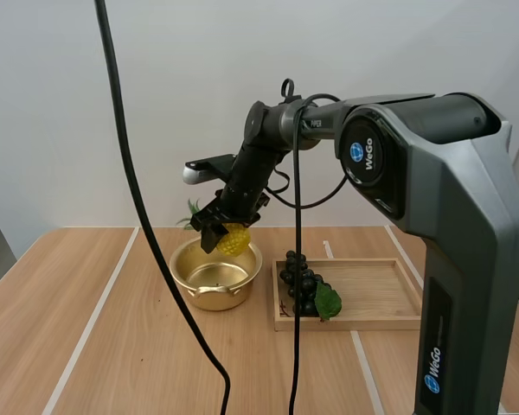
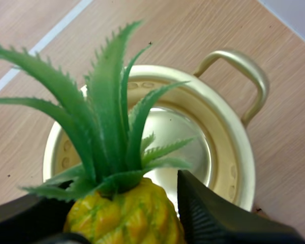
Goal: Open the pot, put the pineapple inside, and close it
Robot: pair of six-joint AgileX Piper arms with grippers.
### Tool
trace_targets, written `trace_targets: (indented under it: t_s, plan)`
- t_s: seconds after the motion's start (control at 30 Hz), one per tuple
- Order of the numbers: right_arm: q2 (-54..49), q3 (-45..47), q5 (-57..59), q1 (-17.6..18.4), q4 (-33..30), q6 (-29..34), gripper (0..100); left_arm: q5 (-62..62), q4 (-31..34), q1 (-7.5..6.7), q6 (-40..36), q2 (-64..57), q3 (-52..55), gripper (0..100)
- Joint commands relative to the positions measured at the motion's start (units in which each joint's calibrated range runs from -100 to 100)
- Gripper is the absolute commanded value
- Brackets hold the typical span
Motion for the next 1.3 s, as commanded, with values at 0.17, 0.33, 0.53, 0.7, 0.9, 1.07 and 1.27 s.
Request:
trace_targets:
  t_s: [0.17,0.33,0.53,0.7,0.9,1.07,1.27]
  plan:
    - [3.07,-0.48,3.34,0.49,-0.28,-1.06,0,0.31,0.34,0.06,-0.13,0.29,-0.09,0]
    - [4.27,-0.48,3.53,0.49,-0.28,-1.56,0,2.63,0.34,0.06,-0.13,1.17,-0.09,0]
    - [7.04,-0.48,3.53,0.49,-0.28,-2.49,0,3.02,0.34,0.06,-0.13,1.91,-0.09,0]
    - [8.99,-0.48,3.19,0.49,-0.28,-2.6,0,3.02,0.34,0.06,-0.13,2.04,-0.09,0]
    - [11.18,-0.48,3.19,0.49,-0.28,-3.5,0,3.02,0.34,0.06,-0.13,2.18,-0.09,0]
    - [13.04,-0.48,3.38,0.49,-1.17,-3.41,0,3.02,0.34,0.06,-0.13,2.18,-0.09,0]
    - [13.43,-0.48,3.2,0.49,-4.56,-1.07,0,3.02,0.34,0.06,0.25,2.18,-0.09,0]
